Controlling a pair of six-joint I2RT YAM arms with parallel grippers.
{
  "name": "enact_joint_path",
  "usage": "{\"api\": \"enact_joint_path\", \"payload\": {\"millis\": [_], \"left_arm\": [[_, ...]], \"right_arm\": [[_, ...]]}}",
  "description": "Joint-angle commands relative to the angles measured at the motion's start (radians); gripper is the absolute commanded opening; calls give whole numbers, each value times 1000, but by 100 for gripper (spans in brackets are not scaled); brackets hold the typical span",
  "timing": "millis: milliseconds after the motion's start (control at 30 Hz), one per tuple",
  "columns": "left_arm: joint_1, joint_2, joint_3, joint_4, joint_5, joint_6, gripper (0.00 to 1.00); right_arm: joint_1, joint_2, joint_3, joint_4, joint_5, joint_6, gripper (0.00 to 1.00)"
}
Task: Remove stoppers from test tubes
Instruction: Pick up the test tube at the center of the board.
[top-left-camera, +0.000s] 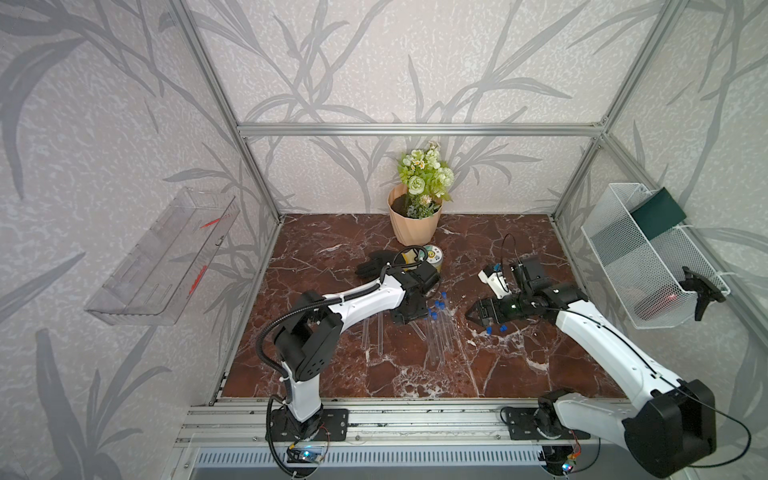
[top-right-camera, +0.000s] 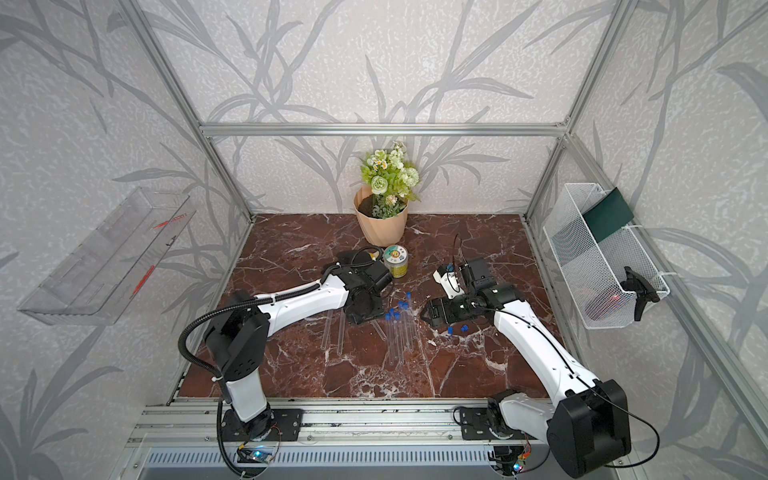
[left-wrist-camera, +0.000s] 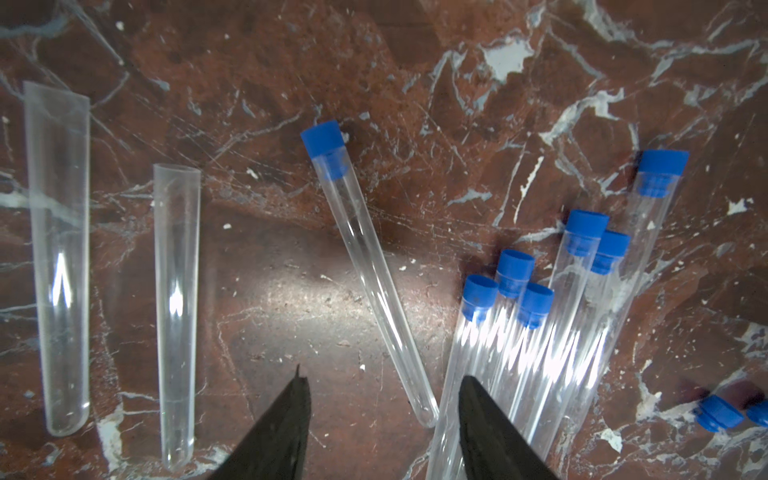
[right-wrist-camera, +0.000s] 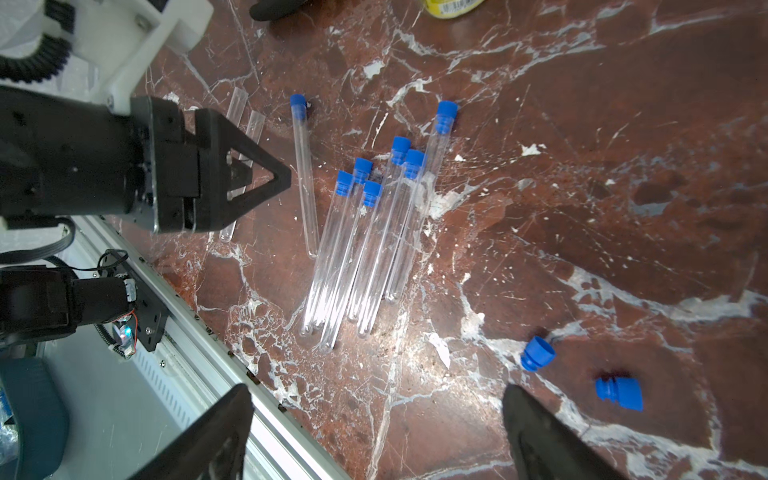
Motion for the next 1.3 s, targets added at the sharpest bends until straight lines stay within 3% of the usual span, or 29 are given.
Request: {"api": "enact_joint_path", "payload": {"millis": [0, 133, 433, 1267], "left_arm": [[13, 40, 13, 2, -10, -9, 56], [27, 88, 58, -19, -15, 19, 55], [36, 159, 115, -34, -15, 30, 54], [23, 213, 70, -29, 0, 75, 38]], "right_arm": [[3, 24, 57, 1, -28, -13, 95], [4, 55, 75, -8, -23, 10, 100], [4, 74, 107, -56, 6, -9, 99], [4, 87, 130, -70, 30, 3, 99]]}}
